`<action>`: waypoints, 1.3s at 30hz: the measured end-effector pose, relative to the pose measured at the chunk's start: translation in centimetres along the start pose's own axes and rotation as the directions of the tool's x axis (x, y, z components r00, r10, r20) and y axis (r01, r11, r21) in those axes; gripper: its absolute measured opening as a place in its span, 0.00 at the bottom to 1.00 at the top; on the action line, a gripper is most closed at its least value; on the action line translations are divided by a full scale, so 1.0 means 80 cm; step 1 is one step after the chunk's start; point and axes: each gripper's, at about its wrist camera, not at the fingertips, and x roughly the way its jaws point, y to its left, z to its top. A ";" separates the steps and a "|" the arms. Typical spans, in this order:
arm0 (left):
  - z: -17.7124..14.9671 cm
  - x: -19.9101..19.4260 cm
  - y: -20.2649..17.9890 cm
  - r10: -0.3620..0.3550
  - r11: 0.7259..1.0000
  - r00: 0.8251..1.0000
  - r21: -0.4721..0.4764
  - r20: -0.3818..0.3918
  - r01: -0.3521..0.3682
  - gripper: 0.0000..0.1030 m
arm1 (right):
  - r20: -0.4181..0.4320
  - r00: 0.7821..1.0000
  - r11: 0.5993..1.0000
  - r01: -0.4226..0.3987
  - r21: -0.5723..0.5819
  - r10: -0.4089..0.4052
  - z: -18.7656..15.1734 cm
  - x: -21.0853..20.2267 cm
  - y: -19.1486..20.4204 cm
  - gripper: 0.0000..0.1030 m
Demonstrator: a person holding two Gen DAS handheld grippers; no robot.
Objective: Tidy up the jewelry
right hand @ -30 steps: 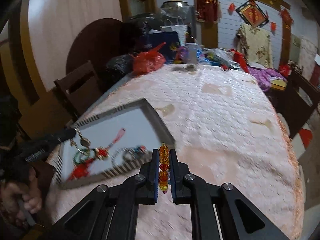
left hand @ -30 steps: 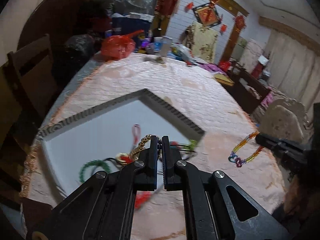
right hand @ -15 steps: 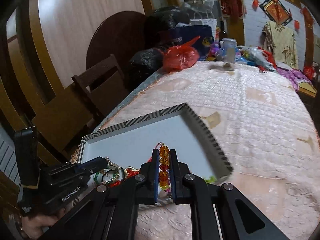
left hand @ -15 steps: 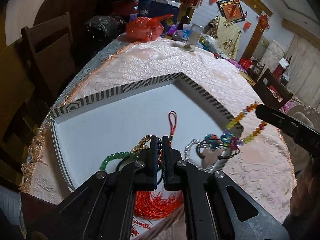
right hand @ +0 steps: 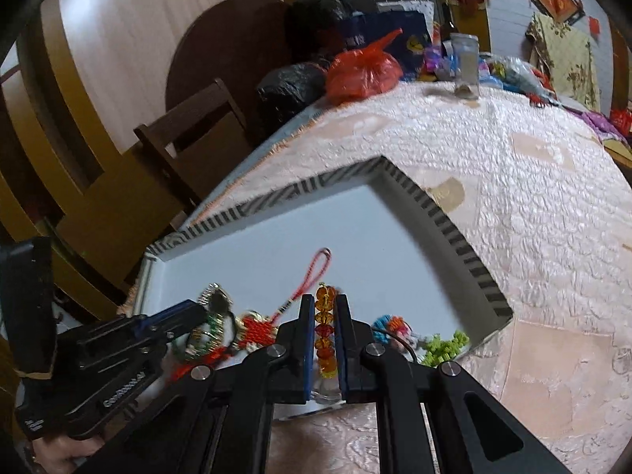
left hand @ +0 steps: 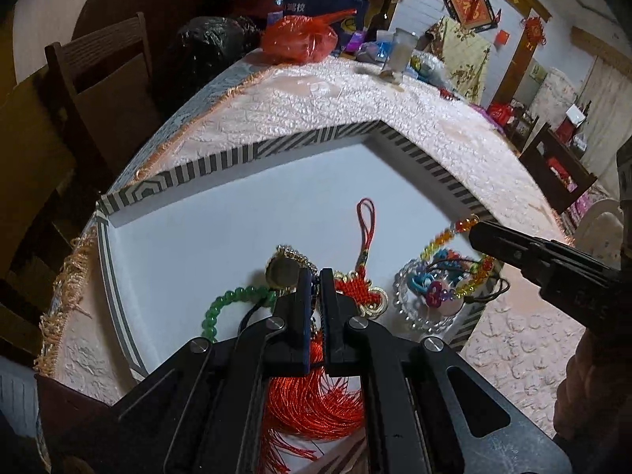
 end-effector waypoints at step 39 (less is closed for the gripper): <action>-0.060 -0.054 -0.047 0.171 0.981 0.984 0.106 -0.054 -0.165 0.92 | -0.054 0.987 0.987 0.145 -0.064 -0.148 -0.078 -0.103 0.011 0.46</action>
